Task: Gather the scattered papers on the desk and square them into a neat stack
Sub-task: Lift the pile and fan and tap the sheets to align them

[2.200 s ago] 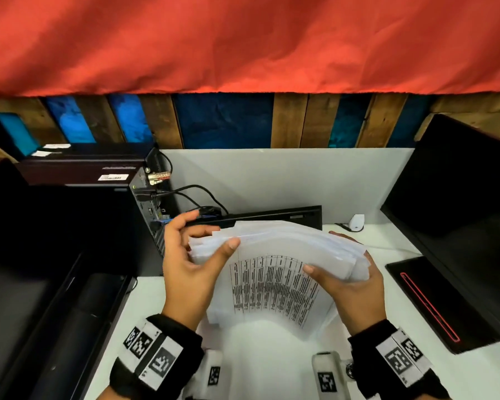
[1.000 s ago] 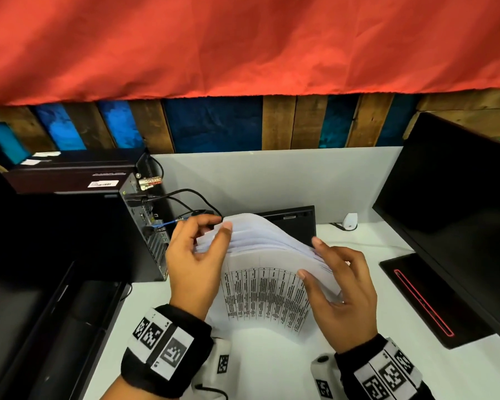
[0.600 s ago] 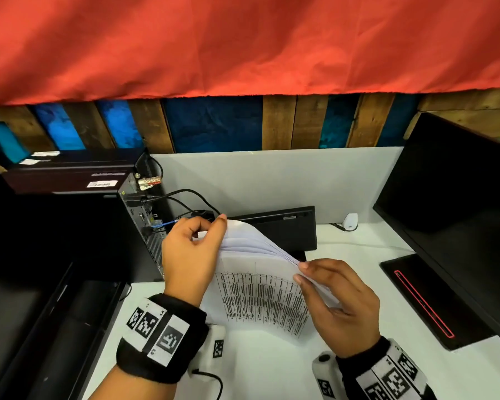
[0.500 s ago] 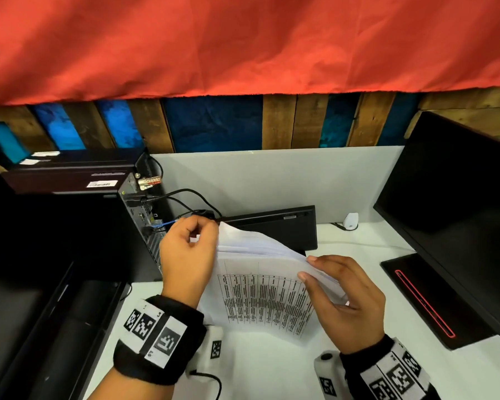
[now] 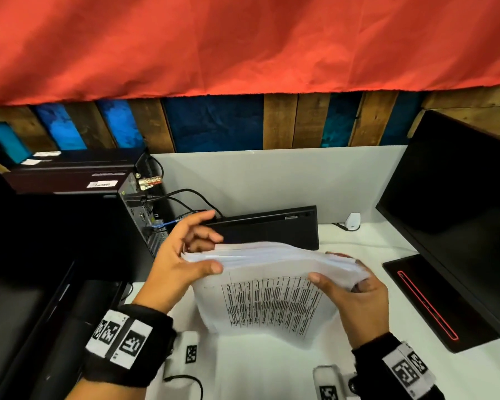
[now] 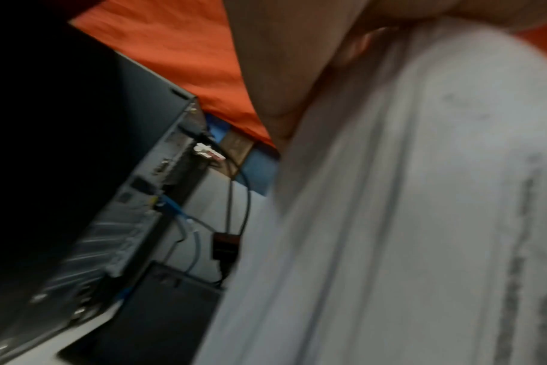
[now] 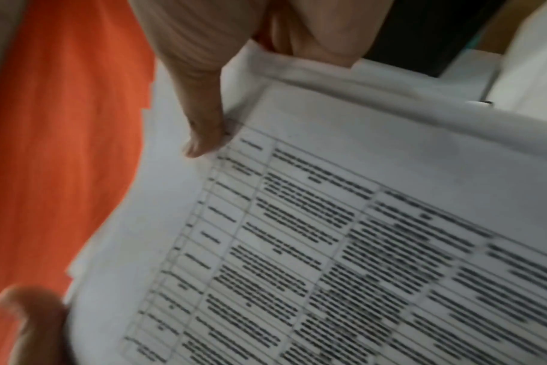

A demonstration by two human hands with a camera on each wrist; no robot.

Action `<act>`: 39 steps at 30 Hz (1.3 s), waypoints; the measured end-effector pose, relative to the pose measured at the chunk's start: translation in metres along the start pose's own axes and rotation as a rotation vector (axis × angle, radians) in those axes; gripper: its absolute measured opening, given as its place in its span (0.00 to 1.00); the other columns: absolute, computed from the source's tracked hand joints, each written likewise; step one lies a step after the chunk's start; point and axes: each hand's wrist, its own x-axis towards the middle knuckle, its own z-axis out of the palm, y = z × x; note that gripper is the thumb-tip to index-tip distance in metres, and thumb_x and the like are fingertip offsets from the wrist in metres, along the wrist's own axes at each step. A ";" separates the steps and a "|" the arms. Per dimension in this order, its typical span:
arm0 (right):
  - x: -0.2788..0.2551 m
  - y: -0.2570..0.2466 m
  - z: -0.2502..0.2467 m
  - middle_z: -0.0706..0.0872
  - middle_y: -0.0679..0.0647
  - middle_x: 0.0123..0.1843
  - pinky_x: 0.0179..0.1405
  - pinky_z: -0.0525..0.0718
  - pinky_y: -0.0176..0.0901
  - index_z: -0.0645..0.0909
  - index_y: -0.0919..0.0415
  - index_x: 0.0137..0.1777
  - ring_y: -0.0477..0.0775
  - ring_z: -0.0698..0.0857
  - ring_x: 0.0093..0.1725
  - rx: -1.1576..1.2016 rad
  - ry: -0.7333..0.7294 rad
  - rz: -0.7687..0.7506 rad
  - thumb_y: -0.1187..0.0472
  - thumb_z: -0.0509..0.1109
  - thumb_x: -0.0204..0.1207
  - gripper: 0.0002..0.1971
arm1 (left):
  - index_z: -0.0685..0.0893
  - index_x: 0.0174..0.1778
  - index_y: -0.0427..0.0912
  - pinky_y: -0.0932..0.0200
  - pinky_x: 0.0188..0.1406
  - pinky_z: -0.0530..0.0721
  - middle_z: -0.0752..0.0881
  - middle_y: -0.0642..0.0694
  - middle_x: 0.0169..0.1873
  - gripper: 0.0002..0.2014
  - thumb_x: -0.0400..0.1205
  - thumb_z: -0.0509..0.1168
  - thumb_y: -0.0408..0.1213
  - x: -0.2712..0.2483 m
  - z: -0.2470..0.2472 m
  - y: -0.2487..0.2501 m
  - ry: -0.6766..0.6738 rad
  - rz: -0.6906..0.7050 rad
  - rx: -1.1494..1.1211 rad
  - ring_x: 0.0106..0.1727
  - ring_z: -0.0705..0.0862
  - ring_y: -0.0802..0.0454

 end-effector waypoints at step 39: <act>-0.010 0.089 -0.015 0.91 0.53 0.37 0.39 0.89 0.34 0.85 0.61 0.48 0.51 0.90 0.39 -0.241 -0.382 0.558 0.57 0.91 0.46 0.29 | 0.88 0.48 0.34 0.54 0.45 0.87 0.93 0.42 0.38 0.07 0.75 0.74 0.26 -0.067 0.007 -0.118 0.306 -0.619 0.043 0.44 0.91 0.42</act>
